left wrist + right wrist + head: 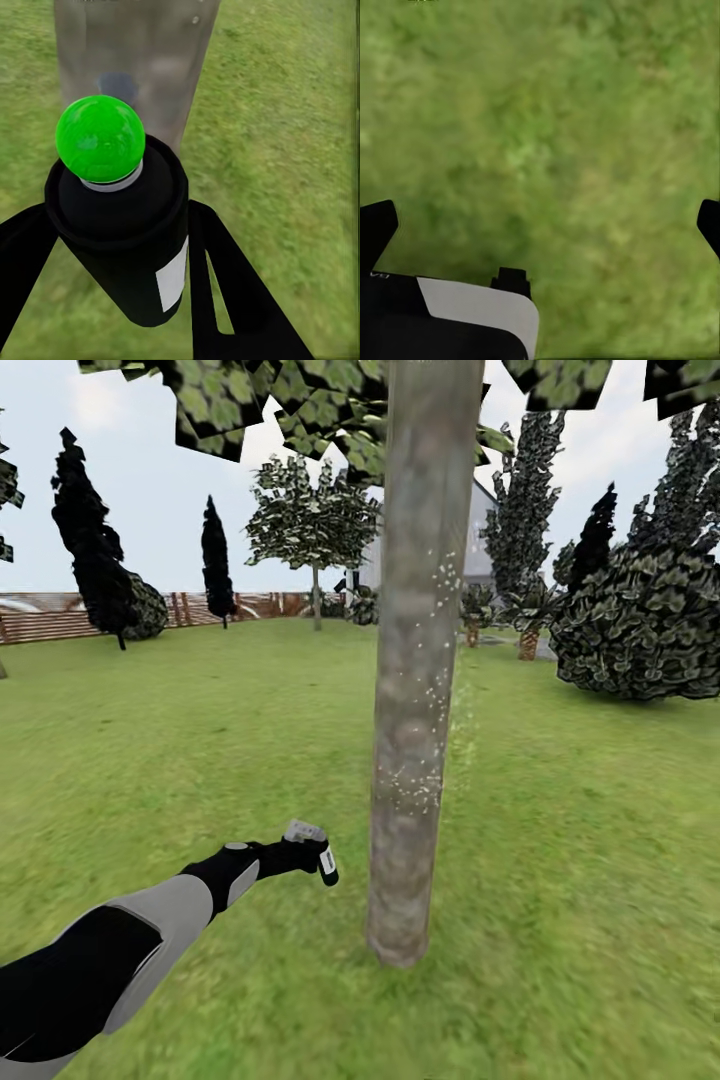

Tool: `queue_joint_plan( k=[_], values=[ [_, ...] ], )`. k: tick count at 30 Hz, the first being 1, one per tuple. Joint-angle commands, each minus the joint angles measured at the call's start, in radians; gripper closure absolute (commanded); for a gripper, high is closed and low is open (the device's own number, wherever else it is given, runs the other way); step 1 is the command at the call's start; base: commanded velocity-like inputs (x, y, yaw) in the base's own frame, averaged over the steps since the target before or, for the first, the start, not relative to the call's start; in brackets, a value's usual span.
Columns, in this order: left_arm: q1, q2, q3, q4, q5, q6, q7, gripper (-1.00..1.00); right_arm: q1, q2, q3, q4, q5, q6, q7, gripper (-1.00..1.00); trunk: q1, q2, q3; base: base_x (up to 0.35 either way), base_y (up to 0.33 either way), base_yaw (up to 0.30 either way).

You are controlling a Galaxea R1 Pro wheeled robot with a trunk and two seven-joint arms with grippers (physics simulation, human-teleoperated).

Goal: In the garden, pick up the pesticide atomizer on the floor and spray pesticide onto both trees until each tree trunk is fully covered.

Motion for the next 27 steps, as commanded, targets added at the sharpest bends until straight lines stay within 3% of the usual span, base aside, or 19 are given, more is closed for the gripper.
queue_joint_plan(
  k=[1,8,16,27],
  values=[
    [0.000,0.000,0.002,0.000,-0.001,-0.001,0.003,1.00,0.000,0.000,0.000,0.000,0.000,0.000,0.000,-1.00,0.000,0.000,0.001,0.000,0.350,-0.283],
    [0.000,0.000,0.002,0.000,-0.001,-0.001,0.003,1.00,0.000,0.000,0.000,0.001,0.000,0.000,0.000,-1.00,0.000,0.000,0.005,0.000,0.350,-0.278],
    [0.000,0.000,0.002,0.000,-0.001,-0.001,0.003,1.00,0.000,0.000,0.000,0.002,0.000,0.000,0.000,-1.00,0.000,0.000,0.005,0.000,0.350,-0.085],
    [0.000,0.000,0.002,0.000,-0.001,-0.001,0.003,1.00,0.000,0.000,0.000,0.002,0.000,0.000,0.000,-1.00,0.000,0.000,0.009,0.000,0.350,-0.276]
  ],
)
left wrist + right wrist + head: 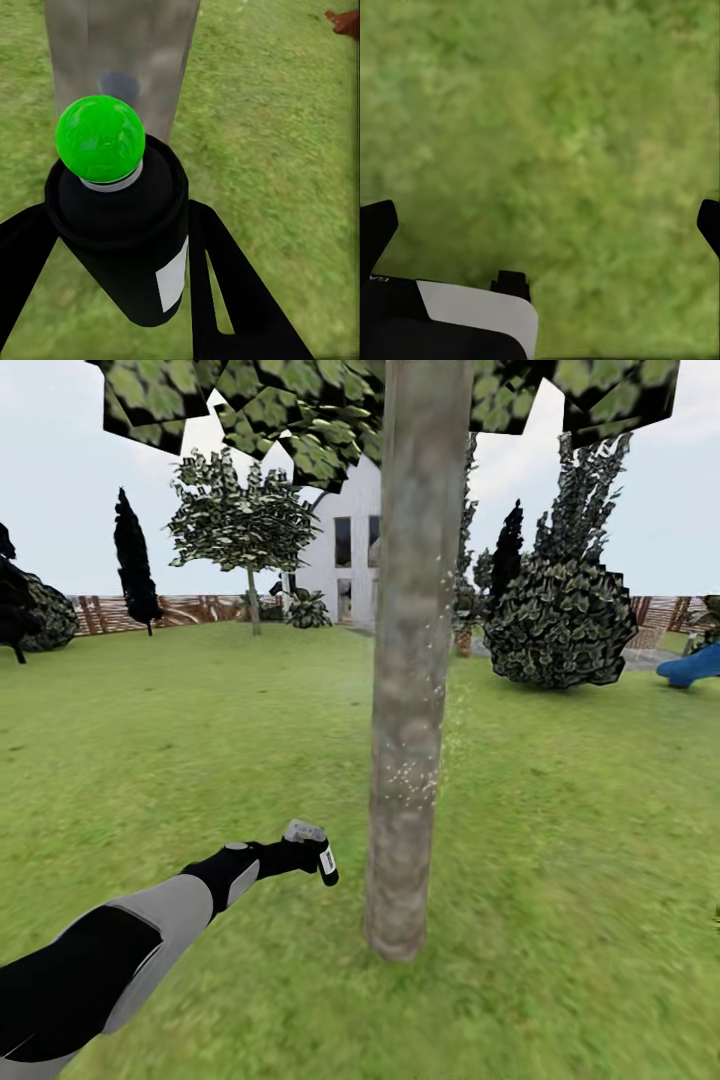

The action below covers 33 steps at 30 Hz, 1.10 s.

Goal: In the garden, pick up the pesticide atomizer on the floor and spray pesticide onto both trees until each tree trunk is fully covered.

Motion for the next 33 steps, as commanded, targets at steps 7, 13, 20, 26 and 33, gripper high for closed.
queue_joint_plan(
  k=[7,13,20,26,33],
  values=[
    [0.000,0.000,0.002,0.000,-0.001,-0.001,0.003,1.00,0.000,0.000,0.000,0.000,0.000,0.000,0.000,-1.00,0.000,0.000,0.003,0.000,0.350,-0.287],
    [0.000,0.000,0.002,0.000,-0.001,-0.001,0.003,1.00,0.000,0.000,0.000,0.000,0.000,0.000,0.000,-1.00,0.000,0.000,0.005,0.000,0.350,-0.287],
    [0.000,0.000,0.002,0.000,-0.001,-0.001,0.004,1.00,0.000,0.000,0.000,0.000,0.000,0.000,0.000,-1.00,0.000,0.000,0.007,0.000,0.350,-0.194],
    [0.000,0.000,0.003,0.000,-0.001,-0.002,0.006,1.00,0.000,0.000,0.000,0.000,0.000,0.000,0.000,-1.00,0.000,0.000,0.007,0.000,0.350,-0.004],
    [0.000,-0.002,0.002,0.001,-0.001,-0.012,0.009,1.00,0.000,0.000,0.000,0.000,0.000,0.000,0.000,-1.00,0.000,0.000,0.007,0.088,0.111,-0.006]
  ],
)
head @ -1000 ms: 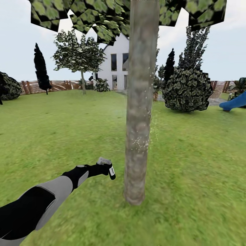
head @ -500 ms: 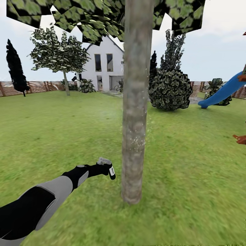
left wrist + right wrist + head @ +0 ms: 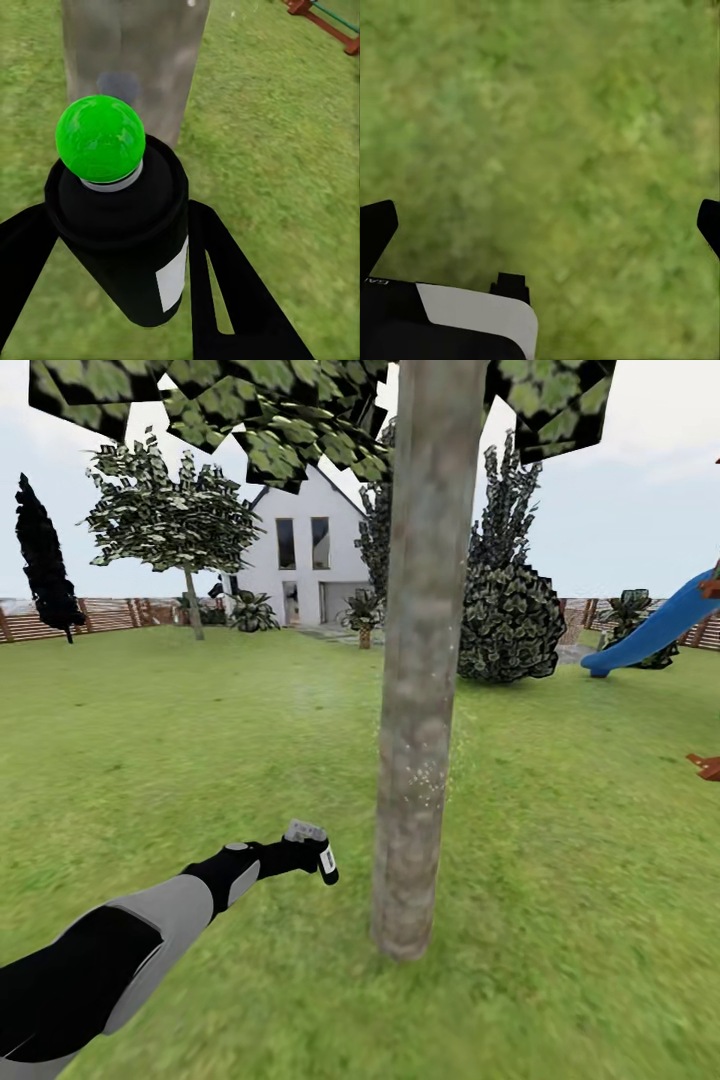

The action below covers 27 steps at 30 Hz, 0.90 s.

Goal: In the garden, pick up the pesticide atomizer on the floor and spray pesticide onto both trees until each tree trunk is fully covered.

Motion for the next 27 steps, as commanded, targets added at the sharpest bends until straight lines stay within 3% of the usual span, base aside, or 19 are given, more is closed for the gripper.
queue_joint_plan(
  k=[1,11,15,27],
  values=[
    [0.000,-0.001,0.002,0.000,-0.001,-0.001,0.004,1.00,0.000,0.000,0.000,0.000,0.000,0.000,0.000,-1.00,0.000,0.000,0.000,0.253,0.003,-0.182],
    [0.001,-0.001,0.002,-0.001,0.000,-0.002,0.002,1.00,0.000,0.000,0.000,0.000,0.000,0.002,0.001,-1.00,0.000,0.000,0.000,0.033,0.000,-0.282],
    [0.001,0.001,0.004,-0.001,0.001,-0.003,0.003,1.00,0.000,0.011,0.000,0.000,0.000,0.002,0.000,-1.00,0.000,0.000,0.001,0.000,0.000,-0.238],
    [0.001,0.003,0.006,-0.001,0.002,-0.001,0.005,1.00,0.000,0.011,-0.002,-0.002,0.000,0.000,-0.002,-1.00,0.000,0.000,0.001,0.113,0.000,-0.011]
  ],
)
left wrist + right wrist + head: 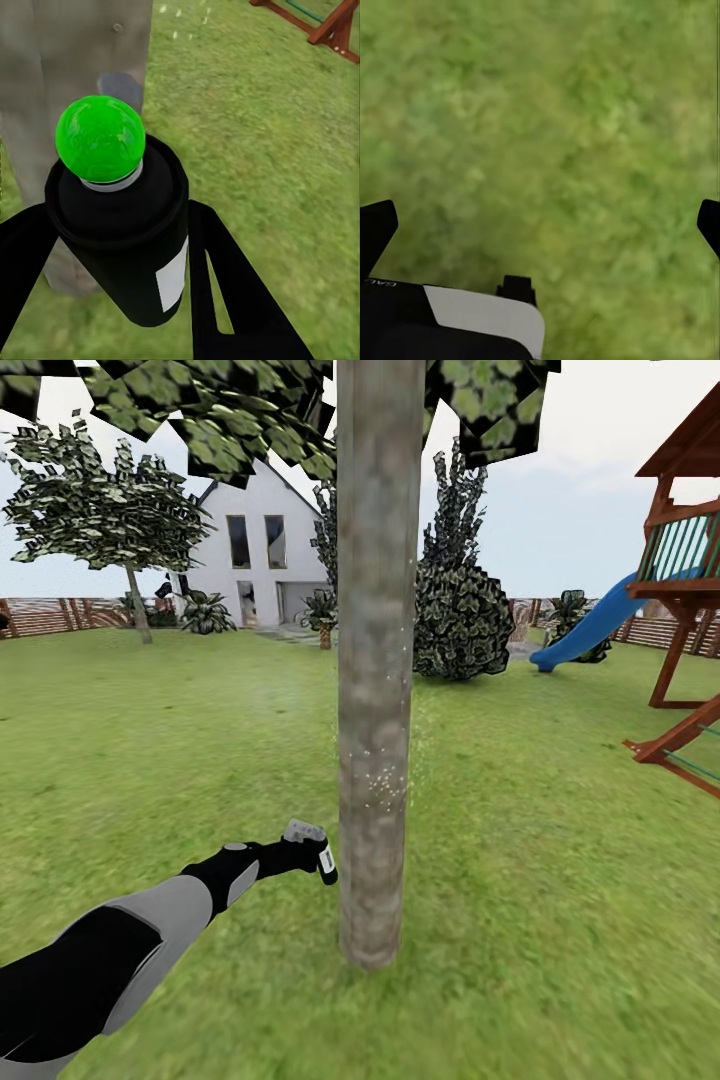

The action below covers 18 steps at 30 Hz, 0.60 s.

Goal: In the garden, pick up the pesticide atomizer on the floor and spray pesticide onto both trees until each tree trunk is fully covered.

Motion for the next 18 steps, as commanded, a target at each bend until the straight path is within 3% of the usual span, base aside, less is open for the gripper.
queue_joint_plan(
  k=[1,12,14,15,18],
  values=[
    [0.001,0.001,0.002,0.000,-0.001,0.001,0.002,1.00,0.000,-0.003,-0.001,-0.002,-0.001,0.000,-0.003,-1.00,0.000,0.000,0.000,0.016,0.000,0.000],
    [0.006,0.006,0.004,-0.005,0.002,0.014,-0.006,1.00,0.000,-0.008,0.007,-0.004,0.005,0.001,0.001,-1.00,0.000,0.000,0.000,0.002,0.000,0.000],
    [0.006,0.009,0.002,-0.072,0.002,0.113,-0.038,1.00,0.000,-0.008,0.056,-0.003,0.032,0.001,0.001,-1.00,0.000,0.000,0.000,0.000,0.000,0.000],
    [0.006,0.020,0.002,-0.158,0.001,0.189,-0.074,1.00,0.000,-0.008,0.073,-0.001,0.039,0.002,0.002,-1.00,0.000,0.000,0.000,0.000,0.000,0.000],
    [0.006,0.088,0.001,-0.395,-0.001,0.360,-0.165,1.00,0.000,-0.008,0.083,-0.001,0.044,0.003,0.002,-1.00,0.000,0.000,0.000,0.000,0.000,0.000]
  ],
)
